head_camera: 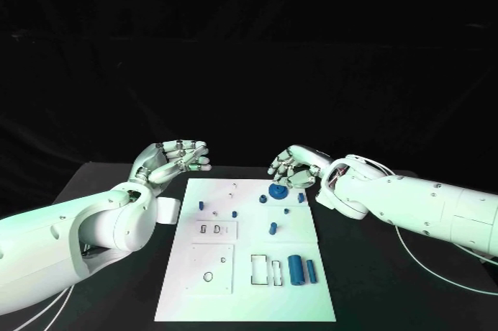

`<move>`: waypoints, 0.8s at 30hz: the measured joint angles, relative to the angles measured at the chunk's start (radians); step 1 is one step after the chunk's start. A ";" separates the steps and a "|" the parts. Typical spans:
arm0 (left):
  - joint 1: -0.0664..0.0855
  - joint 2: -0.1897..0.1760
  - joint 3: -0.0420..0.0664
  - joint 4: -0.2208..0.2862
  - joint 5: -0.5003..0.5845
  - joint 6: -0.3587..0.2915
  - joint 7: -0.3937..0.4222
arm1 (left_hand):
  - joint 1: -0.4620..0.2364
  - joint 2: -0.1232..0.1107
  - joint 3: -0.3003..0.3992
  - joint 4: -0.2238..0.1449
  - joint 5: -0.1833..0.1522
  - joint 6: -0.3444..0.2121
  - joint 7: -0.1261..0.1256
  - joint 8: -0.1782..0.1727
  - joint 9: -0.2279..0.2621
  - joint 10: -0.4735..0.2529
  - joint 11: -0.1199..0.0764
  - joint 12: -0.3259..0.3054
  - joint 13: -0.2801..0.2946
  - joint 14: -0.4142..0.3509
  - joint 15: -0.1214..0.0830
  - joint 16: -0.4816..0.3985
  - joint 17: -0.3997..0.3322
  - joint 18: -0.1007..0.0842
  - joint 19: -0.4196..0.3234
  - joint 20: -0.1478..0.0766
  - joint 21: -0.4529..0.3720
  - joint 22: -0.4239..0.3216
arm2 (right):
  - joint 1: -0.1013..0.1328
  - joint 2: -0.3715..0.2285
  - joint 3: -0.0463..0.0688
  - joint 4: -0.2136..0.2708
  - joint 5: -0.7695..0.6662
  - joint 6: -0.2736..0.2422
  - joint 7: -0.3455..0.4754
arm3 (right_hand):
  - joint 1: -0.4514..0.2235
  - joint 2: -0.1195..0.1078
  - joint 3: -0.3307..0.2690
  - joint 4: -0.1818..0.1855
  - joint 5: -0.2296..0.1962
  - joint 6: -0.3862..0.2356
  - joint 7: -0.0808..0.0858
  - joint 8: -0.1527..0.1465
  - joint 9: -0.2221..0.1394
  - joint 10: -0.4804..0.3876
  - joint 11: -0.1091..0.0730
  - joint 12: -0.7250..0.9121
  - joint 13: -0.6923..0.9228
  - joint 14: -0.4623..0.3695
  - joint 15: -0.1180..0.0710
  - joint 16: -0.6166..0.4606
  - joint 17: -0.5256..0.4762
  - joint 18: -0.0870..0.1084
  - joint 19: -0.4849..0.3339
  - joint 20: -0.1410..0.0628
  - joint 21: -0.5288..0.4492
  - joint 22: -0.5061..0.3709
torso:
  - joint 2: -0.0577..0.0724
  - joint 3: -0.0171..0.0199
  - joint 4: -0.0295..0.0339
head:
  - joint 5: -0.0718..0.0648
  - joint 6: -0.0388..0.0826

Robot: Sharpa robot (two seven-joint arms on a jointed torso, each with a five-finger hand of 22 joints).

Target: Assemble the parts on the task board

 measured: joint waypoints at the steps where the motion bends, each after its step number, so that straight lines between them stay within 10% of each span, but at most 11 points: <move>1: 0.001 -0.003 0.000 0.005 -0.002 0.001 0.000 | -0.003 -0.003 0.000 0.000 0.000 0.000 0.000 0.000 0.000 0.000 0.000 -0.005 -0.001 0.000 0.000 0.000 0.001 0.000 0.000 0.000 0.003 0.001 | 0.002 0.002 0.000 0.002 -0.031 0.005 -0.015 | -0.010 -0.010 -0.004 0.004 -0.007 -0.003 -0.003 -0.005 0.000 -0.014 0.000 -0.012 -0.002 0.012 -0.001 0.034 0.020 0.000 0.021 -0.004 0.020 0.012 | 0.003 -0.0016 0.0012 | -0.002 0.000; 8: 0.004 -0.018 0.003 0.035 -0.013 0.010 -0.003 | -0.007 -0.007 0.006 0.000 0.000 0.000 0.000 0.000 0.000 0.000 0.000 -0.012 -0.001 0.008 0.000 -0.004 0.004 0.000 0.004 -0.004 0.007 0.003 | 0.012 0.014 0.002 0.022 -0.233 0.046 -0.113 | -0.051 -0.051 0.034 0.022 -0.018 -0.013 0.002 -0.039 0.015 -0.092 0.015 -0.043 0.007 0.023 0.005 0.619 0.513 -0.065 0.197 -0.002 0.539 0.625 | 0.022 -0.0129 0.0099 | -0.015 0.001; 24: 0.009 -0.029 0.005 0.056 -0.020 0.020 -0.010 | -0.013 -0.012 0.011 0.000 0.000 0.000 0.000 -0.005 -0.003 0.004 0.004 -0.025 -0.001 0.015 0.000 -0.008 0.009 0.000 0.004 -0.004 0.013 0.005 | 0.014 0.045 0.002 0.027 -0.421 0.112 -0.201 | -0.049 -0.057 0.028 0.033 -0.018 -0.019 0.008 -0.059 0.036 -0.126 0.024 -0.043 0.015 0.021 0.013 0.861 0.781 -0.095 0.257 0.015 0.743 0.911 | 0.044 -0.0222 0.0244 | -0.024 0.001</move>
